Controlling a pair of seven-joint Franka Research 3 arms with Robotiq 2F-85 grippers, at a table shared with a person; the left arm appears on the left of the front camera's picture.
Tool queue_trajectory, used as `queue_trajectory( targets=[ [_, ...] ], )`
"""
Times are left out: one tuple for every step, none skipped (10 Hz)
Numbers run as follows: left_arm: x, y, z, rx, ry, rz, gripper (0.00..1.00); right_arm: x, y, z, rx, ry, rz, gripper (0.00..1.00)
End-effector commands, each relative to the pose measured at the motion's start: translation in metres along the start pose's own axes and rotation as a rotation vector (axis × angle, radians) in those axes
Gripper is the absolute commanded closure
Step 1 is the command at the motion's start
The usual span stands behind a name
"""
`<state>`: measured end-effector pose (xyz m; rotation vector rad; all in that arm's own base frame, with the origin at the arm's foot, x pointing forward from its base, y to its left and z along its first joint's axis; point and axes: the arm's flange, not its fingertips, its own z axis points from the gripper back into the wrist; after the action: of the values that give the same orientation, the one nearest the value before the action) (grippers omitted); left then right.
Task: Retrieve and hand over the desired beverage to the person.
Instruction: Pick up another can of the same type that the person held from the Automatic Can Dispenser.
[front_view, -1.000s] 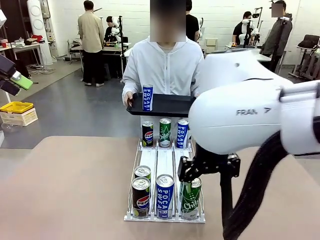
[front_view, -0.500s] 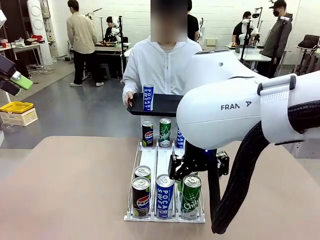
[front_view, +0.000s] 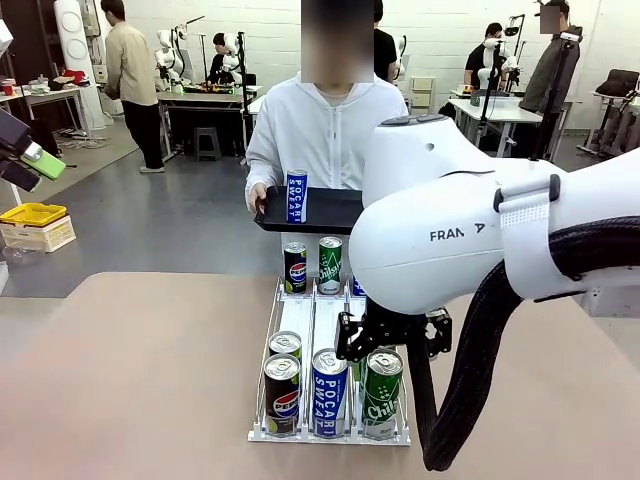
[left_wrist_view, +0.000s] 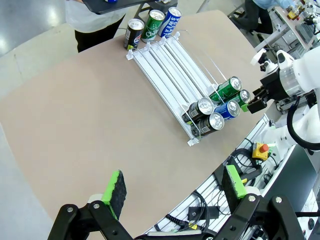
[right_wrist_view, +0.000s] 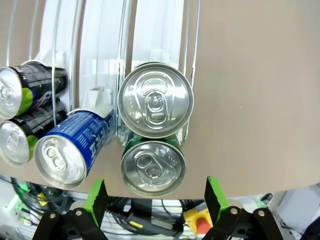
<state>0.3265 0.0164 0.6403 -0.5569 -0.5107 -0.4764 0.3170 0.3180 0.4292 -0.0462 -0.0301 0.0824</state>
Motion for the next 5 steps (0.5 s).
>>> queue_trajectory(
  targets=[
    [0.0,0.001,0.001,-0.01,-0.006,-0.005,0.0,0.004,0.008,-0.009,-0.027,-0.008,-0.018,0.0],
    [0.0,0.001,0.001,-0.01,-0.006,-0.005,0.0,0.006,0.008,-0.012,-0.026,-0.002,-0.017,0.0],
    [0.0,0.001,0.001,-0.01,-0.006,-0.005,0.0,0.008,0.007,-0.014,-0.027,0.003,-0.016,0.0],
    [0.0,0.001,0.001,-0.01,-0.006,-0.005,0.0,0.01,0.006,-0.018,-0.026,0.015,-0.015,0.0],
    [0.0,0.001,0.001,-0.01,-0.006,-0.005,0.0,0.013,0.005,-0.022,-0.026,0.024,-0.017,0.0]
  ],
)
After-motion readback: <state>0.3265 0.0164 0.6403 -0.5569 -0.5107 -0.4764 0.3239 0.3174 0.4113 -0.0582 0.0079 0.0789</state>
